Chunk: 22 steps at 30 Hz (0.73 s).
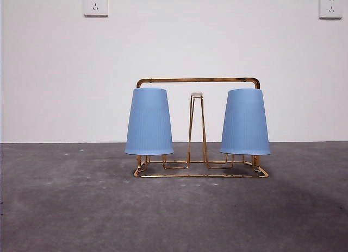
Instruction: Pick up cup 1,put cup 1 in the cup rack,pick up cup 2,put cup 2 in the cup rack
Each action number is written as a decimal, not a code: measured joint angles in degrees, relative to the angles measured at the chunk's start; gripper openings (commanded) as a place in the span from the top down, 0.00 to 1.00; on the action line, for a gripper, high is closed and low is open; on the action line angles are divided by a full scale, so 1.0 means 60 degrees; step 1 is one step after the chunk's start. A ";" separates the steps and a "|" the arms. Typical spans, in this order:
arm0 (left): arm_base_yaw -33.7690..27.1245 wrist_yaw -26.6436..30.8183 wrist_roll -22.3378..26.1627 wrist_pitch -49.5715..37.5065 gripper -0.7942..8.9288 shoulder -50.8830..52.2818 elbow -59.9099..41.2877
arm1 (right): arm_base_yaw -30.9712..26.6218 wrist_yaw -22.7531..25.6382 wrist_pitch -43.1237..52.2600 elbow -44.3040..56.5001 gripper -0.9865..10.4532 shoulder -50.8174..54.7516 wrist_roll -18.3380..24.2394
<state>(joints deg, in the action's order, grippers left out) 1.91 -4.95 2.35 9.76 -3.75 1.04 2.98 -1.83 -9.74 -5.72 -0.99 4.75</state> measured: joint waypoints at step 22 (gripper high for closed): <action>0.0000 -0.0004 0.0000 0.0000 0.92 -0.0025 0.0000 | 0.0000 0.0160 -0.0160 0.0721 0.91 0.0066 -0.0688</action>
<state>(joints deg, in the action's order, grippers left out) 1.91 -4.97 2.35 9.76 -3.90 1.04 2.98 -0.86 -10.70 -1.39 -0.60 0.62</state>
